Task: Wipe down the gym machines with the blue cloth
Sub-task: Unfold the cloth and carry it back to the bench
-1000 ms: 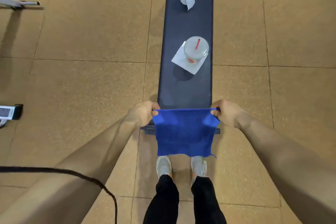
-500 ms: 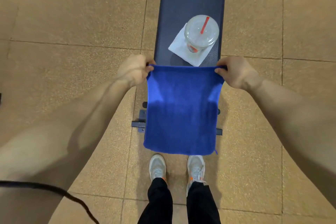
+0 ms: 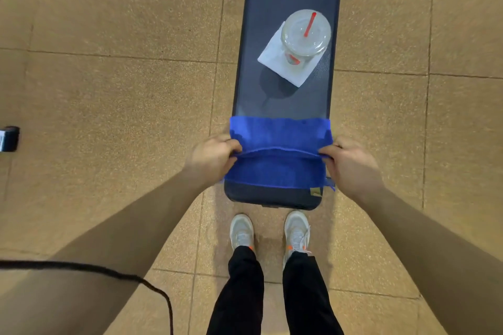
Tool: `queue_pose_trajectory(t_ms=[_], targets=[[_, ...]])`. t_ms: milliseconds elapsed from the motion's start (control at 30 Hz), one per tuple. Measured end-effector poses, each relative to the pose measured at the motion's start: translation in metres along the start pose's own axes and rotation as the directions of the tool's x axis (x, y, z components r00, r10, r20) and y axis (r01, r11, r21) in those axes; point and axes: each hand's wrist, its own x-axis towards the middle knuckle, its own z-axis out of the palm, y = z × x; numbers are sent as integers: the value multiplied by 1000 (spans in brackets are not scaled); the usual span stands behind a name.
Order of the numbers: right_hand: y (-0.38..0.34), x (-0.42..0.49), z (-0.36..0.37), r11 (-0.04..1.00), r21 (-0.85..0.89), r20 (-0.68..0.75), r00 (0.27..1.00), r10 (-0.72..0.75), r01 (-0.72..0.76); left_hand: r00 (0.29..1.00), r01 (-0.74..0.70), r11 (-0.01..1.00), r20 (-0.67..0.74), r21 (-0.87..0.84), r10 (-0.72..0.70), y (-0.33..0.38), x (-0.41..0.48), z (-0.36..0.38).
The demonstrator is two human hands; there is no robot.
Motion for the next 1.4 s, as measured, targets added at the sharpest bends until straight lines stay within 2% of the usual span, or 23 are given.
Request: queue_pose_trajectory(t_ms=[167,367,433,467,533,600,700,767,867,1000,1133,1267,1400], targets=[[10,-35,51,993,-103,92,995,-49,58,998,-58,996,26,73,56,-10,-26,55],[17,-40,64,970,-228,185,982,-37,79,990,-137,972,-1,190,140,-18,-22,71],[10,-40,58,961,-267,175,984,-25,72,994,-106,987,-26,123,110,-15,-19,67],[4,-38,55,961,-270,158,987,-13,56,997,-37,999,-60,34,39,-13,-16,63],[-14,-31,51,975,-219,119,993,4,23,979,117,983,-148,-145,-138,-11,-5,56],[-35,-19,55,990,-133,109,994,-24,38,938,198,955,-240,-220,-250,-10,14,50],[-74,3,73,998,31,170,984,-57,52,913,278,882,-180,-380,-366,-10,52,33],[-106,13,91,993,117,163,987,-15,-4,926,295,869,-105,-398,-362,-15,72,26],[-157,22,115,981,160,72,993,99,-109,937,307,857,-29,-414,-349,-22,84,19],[-190,28,138,945,67,69,947,314,-319,938,328,848,39,-416,-344,-28,88,13],[-198,25,144,945,35,23,946,323,-324,968,239,881,28,-408,-249,-37,89,4],[-199,11,121,903,251,130,936,326,-350,978,200,892,25,-405,-208,-35,81,-10],[-176,-13,85,747,460,186,875,448,-480,986,151,886,-2,-438,-168,-10,76,-24]])
